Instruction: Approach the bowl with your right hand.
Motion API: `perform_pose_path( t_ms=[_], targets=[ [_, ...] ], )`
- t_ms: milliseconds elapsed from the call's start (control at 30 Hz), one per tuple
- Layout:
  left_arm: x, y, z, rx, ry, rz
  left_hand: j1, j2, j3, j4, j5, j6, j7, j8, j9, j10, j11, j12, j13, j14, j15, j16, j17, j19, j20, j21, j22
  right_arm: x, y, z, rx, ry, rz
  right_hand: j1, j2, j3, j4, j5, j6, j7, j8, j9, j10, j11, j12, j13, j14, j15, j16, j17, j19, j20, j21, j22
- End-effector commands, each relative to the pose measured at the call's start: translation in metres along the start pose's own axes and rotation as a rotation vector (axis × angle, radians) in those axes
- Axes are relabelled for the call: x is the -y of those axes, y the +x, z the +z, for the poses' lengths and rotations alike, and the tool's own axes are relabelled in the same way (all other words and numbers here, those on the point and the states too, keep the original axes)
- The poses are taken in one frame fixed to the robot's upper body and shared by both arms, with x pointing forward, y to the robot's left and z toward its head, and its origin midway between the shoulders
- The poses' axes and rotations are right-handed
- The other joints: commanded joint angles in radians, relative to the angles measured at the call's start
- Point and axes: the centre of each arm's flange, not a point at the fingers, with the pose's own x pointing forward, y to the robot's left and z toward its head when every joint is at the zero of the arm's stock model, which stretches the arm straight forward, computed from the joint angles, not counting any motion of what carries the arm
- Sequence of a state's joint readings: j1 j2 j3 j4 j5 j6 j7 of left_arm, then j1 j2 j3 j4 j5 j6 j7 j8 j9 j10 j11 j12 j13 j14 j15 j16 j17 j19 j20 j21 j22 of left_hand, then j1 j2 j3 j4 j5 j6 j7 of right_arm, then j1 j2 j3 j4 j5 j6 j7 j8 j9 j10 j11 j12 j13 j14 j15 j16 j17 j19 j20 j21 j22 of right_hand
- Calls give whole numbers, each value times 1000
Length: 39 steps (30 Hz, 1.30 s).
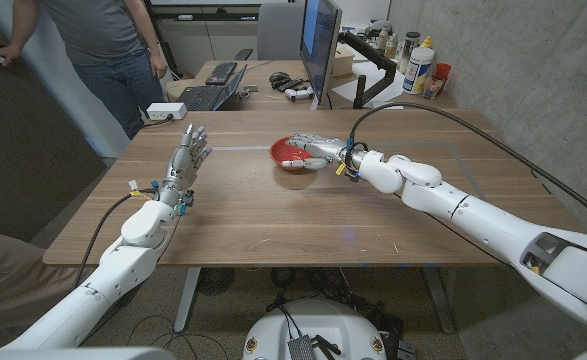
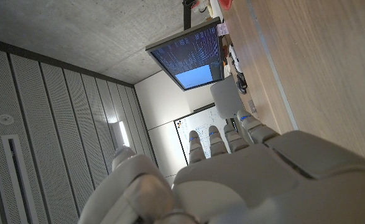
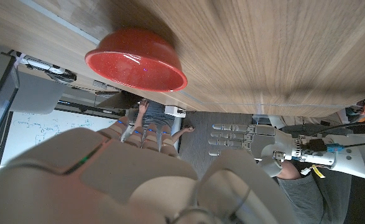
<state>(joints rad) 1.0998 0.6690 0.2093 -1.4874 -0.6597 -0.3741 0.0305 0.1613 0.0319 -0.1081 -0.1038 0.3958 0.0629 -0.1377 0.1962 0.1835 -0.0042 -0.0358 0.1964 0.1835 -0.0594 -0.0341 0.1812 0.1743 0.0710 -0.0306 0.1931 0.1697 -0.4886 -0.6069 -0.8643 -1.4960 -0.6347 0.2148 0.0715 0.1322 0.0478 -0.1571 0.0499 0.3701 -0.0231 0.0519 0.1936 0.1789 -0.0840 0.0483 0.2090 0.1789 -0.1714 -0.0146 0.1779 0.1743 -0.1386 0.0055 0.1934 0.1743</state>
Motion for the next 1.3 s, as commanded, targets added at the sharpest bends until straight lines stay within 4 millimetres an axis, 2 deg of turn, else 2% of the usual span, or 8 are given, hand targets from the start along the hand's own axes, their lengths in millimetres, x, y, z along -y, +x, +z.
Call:
perform_pose_path(
  t_ms=[33, 800, 1300],
  targets=[
    [0, -4, 0, 2, 0, 6, 14, -4, -6, 0, 5, 3, 3, 2, 3, 4, 5, 4, 2, 0, -29, 6, 5, -1, -2, 2, 5, -6, 9, 3, 22, 2, 19, 5, 7, -4, -7, 6, 3, 3, 1, 5, -2, -2, 1, 5, -61, -3, 3, 3, -8, 0, -1, 5],
    [-2, -9, 0, -6, 1, 15, 15, -3, -9, 0, 5, 2, 4, 0, 3, 2, 2, 4, 2, -3, -28, 4, 5, -5, 10, -1, 5, -13, 21, -6, 17, 9, 46, 7, 9, -5, -9, 10, -1, 3, -1, 5, -7, -2, 0, 5, -62, -2, 3, 3, -8, 2, 0, 5],
    [6, -9, -4, -21, -4, -1, 16, -3, -11, 0, 4, 1, 3, 0, 3, 3, 3, 4, 2, -2, -29, 5, 5, -5, 11, -1, 5, -18, 25, -12, 10, 14, 59, 7, 10, -6, -9, 11, -2, 2, -1, 5, -6, -1, 0, 5, -66, -2, 2, 3, -10, 1, 0, 5]
  ],
)
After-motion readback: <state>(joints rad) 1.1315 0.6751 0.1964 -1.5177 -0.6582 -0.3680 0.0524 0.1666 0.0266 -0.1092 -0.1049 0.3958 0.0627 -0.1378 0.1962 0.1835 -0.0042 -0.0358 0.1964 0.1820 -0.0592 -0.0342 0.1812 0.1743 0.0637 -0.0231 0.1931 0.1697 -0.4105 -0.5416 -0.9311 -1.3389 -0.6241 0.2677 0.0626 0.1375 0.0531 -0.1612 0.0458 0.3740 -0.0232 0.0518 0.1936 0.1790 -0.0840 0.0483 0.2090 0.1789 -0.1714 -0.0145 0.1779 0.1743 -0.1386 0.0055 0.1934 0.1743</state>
